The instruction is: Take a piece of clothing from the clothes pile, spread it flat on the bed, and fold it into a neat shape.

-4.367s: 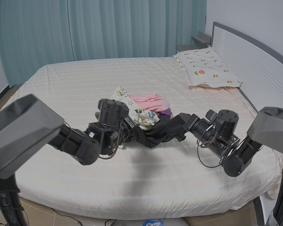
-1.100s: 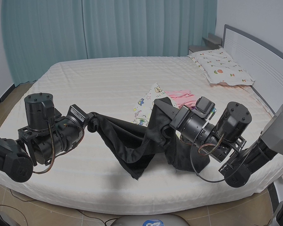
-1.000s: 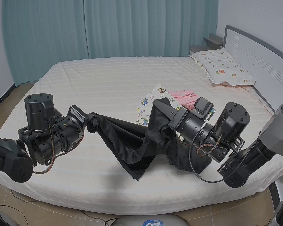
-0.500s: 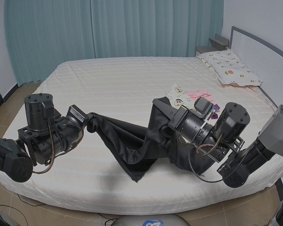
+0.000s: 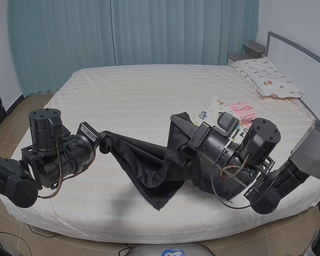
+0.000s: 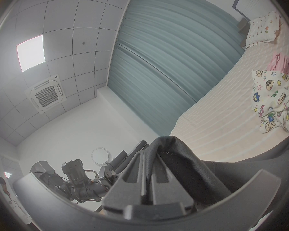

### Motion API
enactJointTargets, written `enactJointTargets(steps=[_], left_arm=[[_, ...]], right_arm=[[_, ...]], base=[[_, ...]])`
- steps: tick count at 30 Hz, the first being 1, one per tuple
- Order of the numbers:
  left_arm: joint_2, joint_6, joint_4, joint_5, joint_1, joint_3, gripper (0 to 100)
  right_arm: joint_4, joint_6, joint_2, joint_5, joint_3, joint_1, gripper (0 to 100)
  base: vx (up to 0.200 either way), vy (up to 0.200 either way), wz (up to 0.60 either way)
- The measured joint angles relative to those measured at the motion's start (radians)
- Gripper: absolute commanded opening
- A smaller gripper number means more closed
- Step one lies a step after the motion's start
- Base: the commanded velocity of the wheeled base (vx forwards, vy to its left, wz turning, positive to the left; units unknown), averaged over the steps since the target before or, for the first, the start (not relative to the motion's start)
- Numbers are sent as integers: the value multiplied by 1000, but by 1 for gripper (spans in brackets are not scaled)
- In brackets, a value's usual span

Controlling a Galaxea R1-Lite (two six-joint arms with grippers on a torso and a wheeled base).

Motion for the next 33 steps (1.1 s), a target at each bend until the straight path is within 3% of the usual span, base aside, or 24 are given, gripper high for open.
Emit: enactJointTargets(steps=[15,23,30,33], left_arm=[[41,-2,3,-7,0,0,0],[36,3,15,-4,12,-1,0],[3,5,141,-8,10,-14,0],[-11,4,161,-9,6,-16,0]], right_arm=[[-1,0,21,-2,8,6,0],[-1,0,8,-7,31,-4,0],[-1,-6,-21,-10,96,-23,0],[-4,-6,-33,-11,134,-30,0]], base=[[0,200,0],[0,0,0],[0,0,0],[-200,0,0]])
